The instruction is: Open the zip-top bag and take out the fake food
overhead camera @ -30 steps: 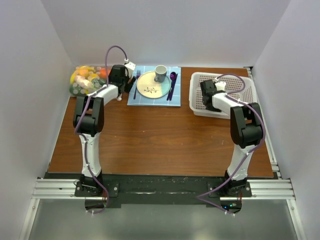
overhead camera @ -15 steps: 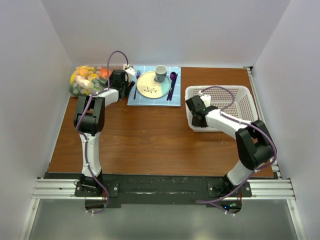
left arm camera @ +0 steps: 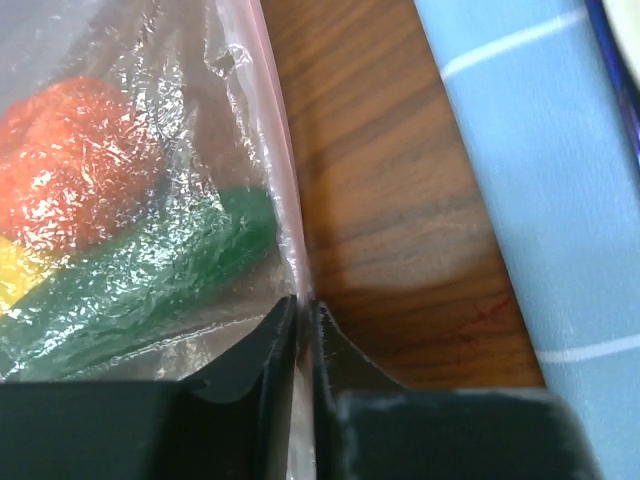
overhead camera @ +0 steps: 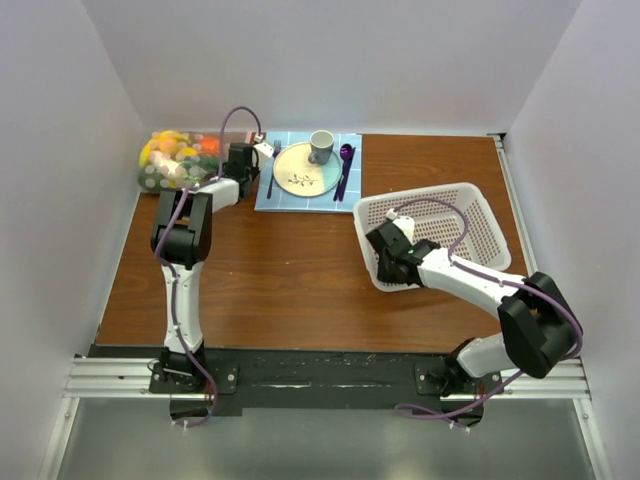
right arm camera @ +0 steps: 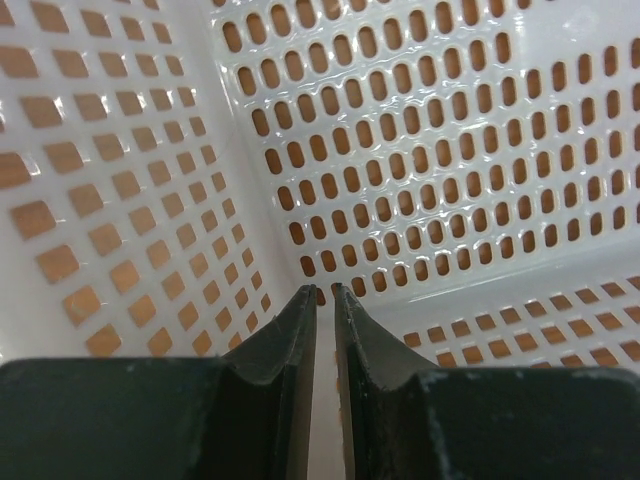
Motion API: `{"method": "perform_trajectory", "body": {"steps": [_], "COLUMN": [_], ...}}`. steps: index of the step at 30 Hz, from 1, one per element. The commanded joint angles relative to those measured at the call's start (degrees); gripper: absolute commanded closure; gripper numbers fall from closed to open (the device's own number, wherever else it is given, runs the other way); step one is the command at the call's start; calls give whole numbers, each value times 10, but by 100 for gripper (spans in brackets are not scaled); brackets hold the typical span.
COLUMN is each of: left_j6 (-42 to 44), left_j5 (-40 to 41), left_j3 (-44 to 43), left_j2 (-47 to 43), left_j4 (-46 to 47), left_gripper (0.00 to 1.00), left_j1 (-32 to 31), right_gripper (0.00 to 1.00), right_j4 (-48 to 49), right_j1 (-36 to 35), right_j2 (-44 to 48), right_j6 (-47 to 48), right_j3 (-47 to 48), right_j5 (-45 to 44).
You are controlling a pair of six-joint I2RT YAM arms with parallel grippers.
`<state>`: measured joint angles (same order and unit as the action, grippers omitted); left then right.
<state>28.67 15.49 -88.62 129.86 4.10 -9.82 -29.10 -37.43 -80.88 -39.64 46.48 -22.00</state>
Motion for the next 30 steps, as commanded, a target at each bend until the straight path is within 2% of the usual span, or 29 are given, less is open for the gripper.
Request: {"method": "perform_trajectory", "body": {"steps": [1, 2, 6, 12, 17, 20, 21, 23, 24, 26, 27, 29, 30], "left_j6": [8, 8, 4, 2, 12, 18, 19, 29, 35, 57, 64, 86, 93], "left_j5": [2, 4, -5, -75, -126, -157, -173, -208, -215, -244, -253, -277, -285], "left_j3": [32, 37, 43, 35, 59, 68, 67, 65, 66, 71, 73, 76, 76], "left_j2": [-8, -13, -52, -172, -262, -321, -346, -373, -401, -430, -458, -485, -507], "left_j4": [-40, -40, -80, -179, -262, -305, -319, -367, -381, -418, -427, -457, -468], "left_gripper": [94, 100, 100, 100, 100, 100, 100, 100, 100, 100, 100, 100, 100], "left_j1": [2, 2, 3, 3, 8, 21, 25, 38, 45, 53, 63, 69, 75], "right_gripper": [84, 84, 87, 89, 89, 72, 62, 53, 47, 41, 31, 28, 25], "right_j4": [1, 4, 6, 1, -25, -11, -3, 33, 54, 125, 154, 242, 276], "right_j1": [-42, -49, -107, -197, -241, -244, -244, -244, -244, -244, -244, -245, -245], "right_j2": [8, 6, -5, -27, -31, -10, 2, 13, 17, 27, 28, 31, 33], "right_j6": [-34, -37, -48, -67, -57, -11, 31, 83, 152, 216, 285, 348, 414], "right_j3": [-11, -11, -3, 11, 40, 63, 71, 99, 108, 133, 138, 150, 148], "right_j5": [23, 25, 28, 22, -12, -35, -45, -66, -67, -51, -44, -19, 4]}}
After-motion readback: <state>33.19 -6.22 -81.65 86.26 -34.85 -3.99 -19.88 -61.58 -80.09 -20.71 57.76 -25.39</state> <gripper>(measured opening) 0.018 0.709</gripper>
